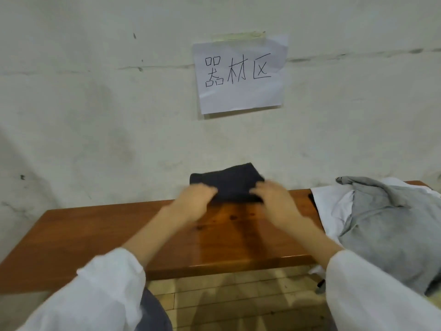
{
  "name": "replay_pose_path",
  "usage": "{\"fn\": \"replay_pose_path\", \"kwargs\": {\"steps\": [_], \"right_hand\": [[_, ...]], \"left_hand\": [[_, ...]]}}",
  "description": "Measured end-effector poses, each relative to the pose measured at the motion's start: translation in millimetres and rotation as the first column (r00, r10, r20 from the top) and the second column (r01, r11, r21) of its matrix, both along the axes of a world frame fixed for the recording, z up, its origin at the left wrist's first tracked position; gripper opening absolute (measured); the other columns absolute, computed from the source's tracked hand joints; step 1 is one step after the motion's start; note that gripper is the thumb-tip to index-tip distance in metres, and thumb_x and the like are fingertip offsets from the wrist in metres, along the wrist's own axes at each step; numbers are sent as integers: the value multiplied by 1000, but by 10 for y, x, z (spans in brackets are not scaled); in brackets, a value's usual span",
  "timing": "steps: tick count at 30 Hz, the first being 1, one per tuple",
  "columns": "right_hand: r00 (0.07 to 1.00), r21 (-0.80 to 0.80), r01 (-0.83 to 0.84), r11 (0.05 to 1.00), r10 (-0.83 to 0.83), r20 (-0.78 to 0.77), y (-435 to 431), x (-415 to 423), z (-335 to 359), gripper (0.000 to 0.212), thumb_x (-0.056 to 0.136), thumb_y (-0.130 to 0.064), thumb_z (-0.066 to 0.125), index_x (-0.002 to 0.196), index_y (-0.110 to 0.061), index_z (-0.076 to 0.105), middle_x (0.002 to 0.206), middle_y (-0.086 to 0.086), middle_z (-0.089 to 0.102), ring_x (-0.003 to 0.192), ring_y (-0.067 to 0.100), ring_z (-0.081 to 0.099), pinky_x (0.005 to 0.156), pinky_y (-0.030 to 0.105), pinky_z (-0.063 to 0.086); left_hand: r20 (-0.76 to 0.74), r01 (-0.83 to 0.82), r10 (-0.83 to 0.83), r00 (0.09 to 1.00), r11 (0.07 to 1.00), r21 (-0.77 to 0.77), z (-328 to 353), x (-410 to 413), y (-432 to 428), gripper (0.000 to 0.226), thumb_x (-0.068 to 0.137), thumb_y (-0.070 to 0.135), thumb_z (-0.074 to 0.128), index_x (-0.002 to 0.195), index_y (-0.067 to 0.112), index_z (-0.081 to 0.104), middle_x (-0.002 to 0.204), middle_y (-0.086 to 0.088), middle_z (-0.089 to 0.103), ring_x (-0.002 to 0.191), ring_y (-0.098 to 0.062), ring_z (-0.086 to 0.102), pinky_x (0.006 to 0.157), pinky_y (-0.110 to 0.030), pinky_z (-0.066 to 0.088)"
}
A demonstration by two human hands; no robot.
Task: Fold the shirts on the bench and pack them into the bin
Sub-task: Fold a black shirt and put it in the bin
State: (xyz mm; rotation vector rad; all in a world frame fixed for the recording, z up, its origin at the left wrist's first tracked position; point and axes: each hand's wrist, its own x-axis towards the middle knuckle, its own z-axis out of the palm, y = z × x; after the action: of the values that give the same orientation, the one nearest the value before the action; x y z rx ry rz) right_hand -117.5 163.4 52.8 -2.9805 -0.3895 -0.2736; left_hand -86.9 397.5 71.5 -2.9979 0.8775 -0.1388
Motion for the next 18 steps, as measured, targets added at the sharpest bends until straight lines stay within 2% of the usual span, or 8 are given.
{"fn": "replay_pose_path", "kwargs": {"steps": [3,5,7,9,11,14,16,18], "right_hand": [[944,-47,4,999,-19,-328,2,-409,-760,60,93,-5,46,146,-28,32,157,-1,23,145,21,15,118,39,15],[928,3,60,998,-55,-369,-29,-637,-1026,66,95,-5,41,151,-30,17,160,-5,7,147,18,4,118,36,10],[940,17,56,998,-47,-338,-65,-799,-1141,69,95,-5,41,151,-30,11,160,-7,2,147,17,0,118,33,4],[951,2,15,1000,-13,-308,-101,-938,-1192,70,93,-5,45,151,-30,16,159,-7,8,147,19,4,116,34,-1],[973,53,7,999,5,-229,-130,-998,-1210,64,88,-7,53,145,-32,34,154,-7,28,144,21,20,115,40,-1],[981,164,74,984,-42,-188,-145,-792,-1135,40,91,-12,51,123,-35,57,134,-15,49,138,12,29,118,41,1],[975,291,140,946,-81,-205,-104,-523,-1048,33,94,-14,45,118,-32,59,127,-14,50,132,9,33,118,35,15],[976,362,177,915,-117,-182,-42,-184,-973,33,93,-12,47,122,-25,58,129,-7,50,126,14,40,109,29,31]], "left_hand": [[-163,53,-19,987,976,209,-751,-382,104,40,93,3,42,132,12,50,125,-10,58,111,-26,57,93,-38,48],[-191,46,-4,981,976,214,-1012,-521,184,41,93,4,42,133,12,50,128,-10,55,112,-26,56,92,-38,49],[-198,36,-5,980,987,154,-1090,-563,252,38,93,12,42,128,14,56,127,-6,57,111,-23,57,92,-37,49],[-217,60,-39,975,994,94,-1081,-587,289,36,91,19,41,120,19,63,117,1,61,102,-18,59,84,-32,49],[-276,50,-46,960,999,5,-1035,-581,296,31,91,25,44,110,23,68,108,6,62,93,-12,59,80,-28,49],[-384,-70,-1,923,983,-169,-966,-376,285,22,94,27,49,103,26,69,101,12,63,86,-2,58,78,-20,49],[-334,-194,99,937,944,-265,-990,-148,287,24,95,24,50,114,25,64,111,10,61,96,-3,57,84,-20,47],[-258,-330,256,931,894,-304,-1069,117,291,34,96,24,49,128,20,55,126,3,53,109,-13,54,93,-26,46]]}}
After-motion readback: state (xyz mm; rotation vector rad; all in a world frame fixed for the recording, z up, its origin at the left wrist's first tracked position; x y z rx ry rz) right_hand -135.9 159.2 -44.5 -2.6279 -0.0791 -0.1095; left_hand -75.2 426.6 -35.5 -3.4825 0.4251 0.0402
